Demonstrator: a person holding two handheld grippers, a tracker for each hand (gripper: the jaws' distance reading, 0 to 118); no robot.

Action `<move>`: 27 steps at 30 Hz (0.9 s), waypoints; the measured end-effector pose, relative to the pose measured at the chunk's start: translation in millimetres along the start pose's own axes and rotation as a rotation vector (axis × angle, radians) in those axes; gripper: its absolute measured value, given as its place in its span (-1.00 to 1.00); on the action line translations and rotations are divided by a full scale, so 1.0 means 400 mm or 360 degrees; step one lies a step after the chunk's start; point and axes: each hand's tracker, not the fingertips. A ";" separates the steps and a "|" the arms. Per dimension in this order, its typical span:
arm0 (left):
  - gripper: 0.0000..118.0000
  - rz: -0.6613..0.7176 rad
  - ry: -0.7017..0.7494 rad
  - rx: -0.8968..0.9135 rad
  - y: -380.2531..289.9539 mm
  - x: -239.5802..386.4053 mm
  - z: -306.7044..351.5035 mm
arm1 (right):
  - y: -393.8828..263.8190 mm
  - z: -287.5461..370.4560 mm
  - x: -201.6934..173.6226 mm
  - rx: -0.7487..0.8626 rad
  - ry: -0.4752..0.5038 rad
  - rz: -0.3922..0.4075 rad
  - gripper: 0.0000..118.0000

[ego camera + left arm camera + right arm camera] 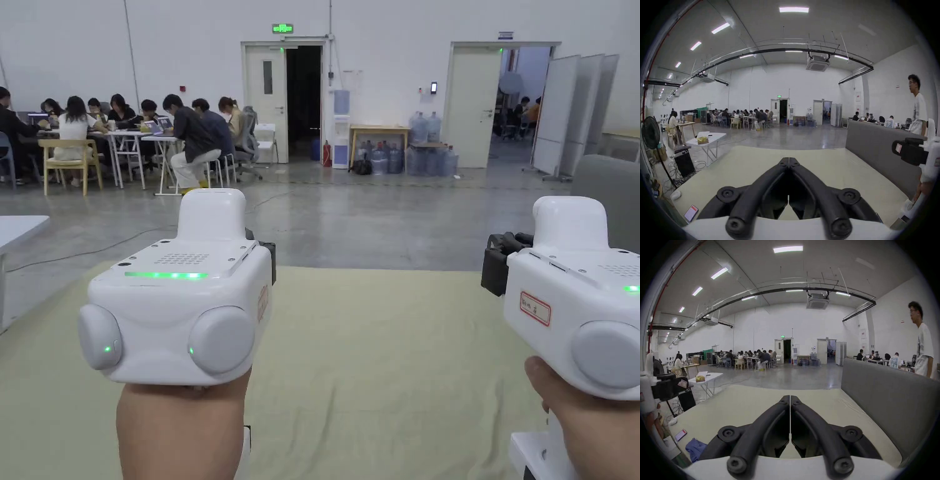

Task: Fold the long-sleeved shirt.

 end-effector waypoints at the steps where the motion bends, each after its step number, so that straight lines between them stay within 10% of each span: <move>1: -1.00 -0.0003 0.0006 -0.0001 0.000 -0.005 0.004 | 0.002 0.003 -0.004 -0.0001 0.0003 -0.0004 -0.95; 25: -1.00 0.0011 -0.0006 0.0030 0.016 -0.021 0.034 | 0.020 0.017 -0.029 -0.0003 0.0019 -0.0004 -0.94; 26: -1.00 0.0010 -0.0002 0.0034 0.017 -0.021 0.034 | 0.020 0.015 -0.028 -0.0004 0.0018 -0.0005 -0.75; 27: -0.61 0.0011 -0.0011 0.0044 0.017 -0.022 0.032 | 0.020 0.011 -0.024 -0.0008 0.0023 -0.0009 0.09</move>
